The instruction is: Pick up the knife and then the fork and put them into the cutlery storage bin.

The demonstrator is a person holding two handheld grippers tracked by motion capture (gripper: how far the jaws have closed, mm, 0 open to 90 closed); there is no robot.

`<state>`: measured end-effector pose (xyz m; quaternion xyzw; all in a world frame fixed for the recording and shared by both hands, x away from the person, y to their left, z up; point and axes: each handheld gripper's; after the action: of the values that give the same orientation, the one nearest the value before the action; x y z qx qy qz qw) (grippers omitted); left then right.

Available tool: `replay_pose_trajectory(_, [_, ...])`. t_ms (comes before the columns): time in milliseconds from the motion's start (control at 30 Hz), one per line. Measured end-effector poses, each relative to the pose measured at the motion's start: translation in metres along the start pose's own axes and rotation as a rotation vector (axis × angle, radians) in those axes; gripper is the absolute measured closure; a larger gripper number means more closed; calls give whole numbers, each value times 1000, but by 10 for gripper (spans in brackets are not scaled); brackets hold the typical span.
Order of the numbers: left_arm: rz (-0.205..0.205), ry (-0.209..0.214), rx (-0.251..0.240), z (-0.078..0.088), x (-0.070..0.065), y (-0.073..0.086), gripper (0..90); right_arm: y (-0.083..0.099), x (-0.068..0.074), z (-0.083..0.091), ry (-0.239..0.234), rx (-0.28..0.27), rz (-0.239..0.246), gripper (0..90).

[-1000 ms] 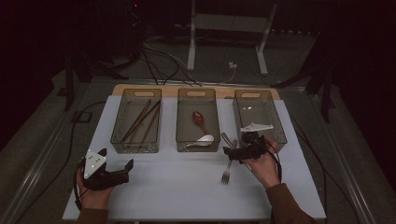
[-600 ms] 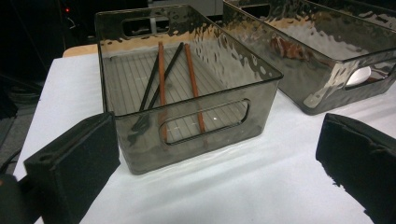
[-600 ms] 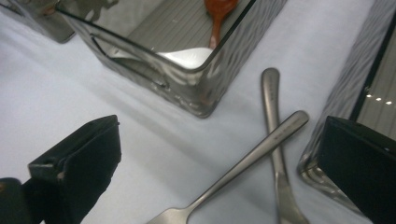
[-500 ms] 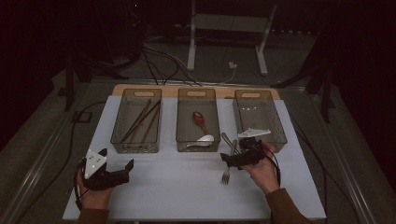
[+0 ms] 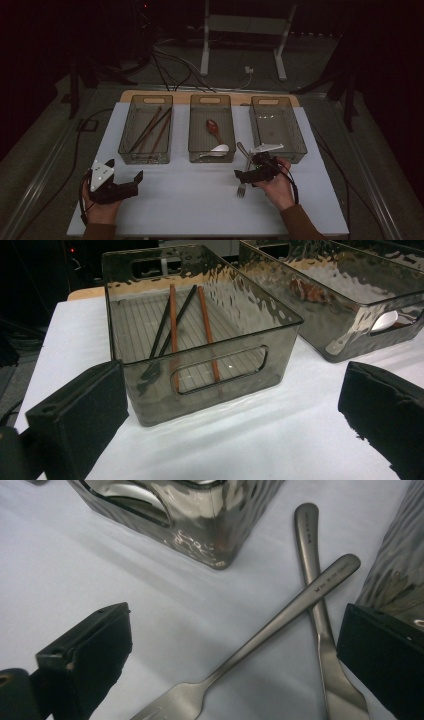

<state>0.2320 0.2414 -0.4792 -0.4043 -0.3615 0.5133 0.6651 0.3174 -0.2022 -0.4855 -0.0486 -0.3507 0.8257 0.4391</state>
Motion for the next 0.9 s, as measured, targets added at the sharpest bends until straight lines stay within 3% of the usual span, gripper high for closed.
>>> replay_pose_trajectory(167, [1,-1,0,0,0,0,7,2,1,-6,40,24,-1,52])
replay_pose_trajectory(433, [1,-1,1,0,1,0,7,4,-3,-13,57,60,-24,97])
replay_pose_trajectory(733, [4,-2,1,0,1,0,7,8,-4,-25,92,108,-32,283])
replay_pose_trajectory(833, [3,-2,0,0,1,0,7,8,-2,-28,132,122,-6,337])
replay_pose_trajectory(900, [4,-3,1,0,1,0,7,7,0,-27,121,128,14,415])
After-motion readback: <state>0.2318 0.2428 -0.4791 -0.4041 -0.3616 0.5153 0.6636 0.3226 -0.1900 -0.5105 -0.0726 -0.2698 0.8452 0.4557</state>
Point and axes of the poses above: each handheld gripper's, and its own axes: z roughly backward along the jaws, y roughly out of its underside, x roughly to its left, and after that the axes turned 9 degrees about -y, right-handed
